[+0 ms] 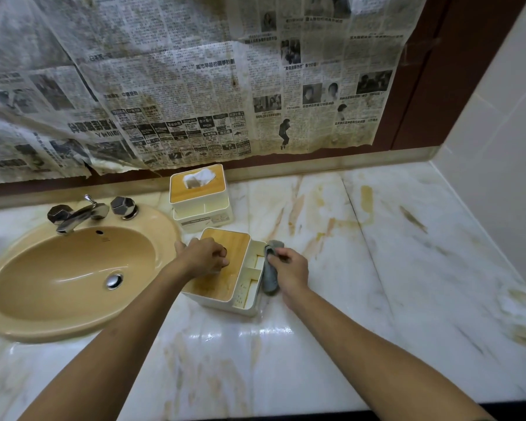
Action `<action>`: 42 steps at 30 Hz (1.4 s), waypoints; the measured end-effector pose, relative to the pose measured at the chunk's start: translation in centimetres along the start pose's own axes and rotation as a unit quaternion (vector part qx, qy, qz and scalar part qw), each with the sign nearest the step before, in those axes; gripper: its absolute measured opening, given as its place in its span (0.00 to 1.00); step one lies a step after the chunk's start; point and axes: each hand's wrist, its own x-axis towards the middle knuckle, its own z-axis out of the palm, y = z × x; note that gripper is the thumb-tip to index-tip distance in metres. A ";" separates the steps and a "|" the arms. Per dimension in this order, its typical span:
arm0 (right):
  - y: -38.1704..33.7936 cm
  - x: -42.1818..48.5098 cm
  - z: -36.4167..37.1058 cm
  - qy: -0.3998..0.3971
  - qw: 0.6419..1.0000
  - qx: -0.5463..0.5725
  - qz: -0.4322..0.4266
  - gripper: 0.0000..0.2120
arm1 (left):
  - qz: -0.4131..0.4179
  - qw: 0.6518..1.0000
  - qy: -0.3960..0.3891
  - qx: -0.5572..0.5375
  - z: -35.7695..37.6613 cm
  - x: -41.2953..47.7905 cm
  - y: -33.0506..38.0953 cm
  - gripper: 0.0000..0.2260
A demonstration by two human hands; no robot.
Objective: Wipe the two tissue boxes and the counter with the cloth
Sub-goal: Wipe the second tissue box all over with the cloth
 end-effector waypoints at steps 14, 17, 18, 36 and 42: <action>0.0 0.5 -0.4 -0.035 0.997 0.026 0.063 0.07 | 0.003 1.000 -0.014 -0.003 -0.4 -0.1 0.4 0.11; -0.8 1.1 0.1 -0.035 0.998 0.004 0.060 0.05 | -0.004 1.000 -0.008 -0.005 -0.2 -0.1 0.3 0.11; -0.3 0.5 0.1 -0.036 0.997 -0.007 0.063 0.04 | -0.004 1.000 -0.008 -0.006 -0.2 -0.1 0.3 0.11; -1.4 -0.3 -1.3 -0.097 0.989 0.027 0.108 0.09 | 0.020 0.999 -0.022 0.017 -0.7 0.3 1.6 0.14; 0.0 -2.3 -4.9 -0.125 0.975 0.078 0.164 0.06 | 0.047 0.995 -0.007 0.082 -0.3 1.2 3.0 0.32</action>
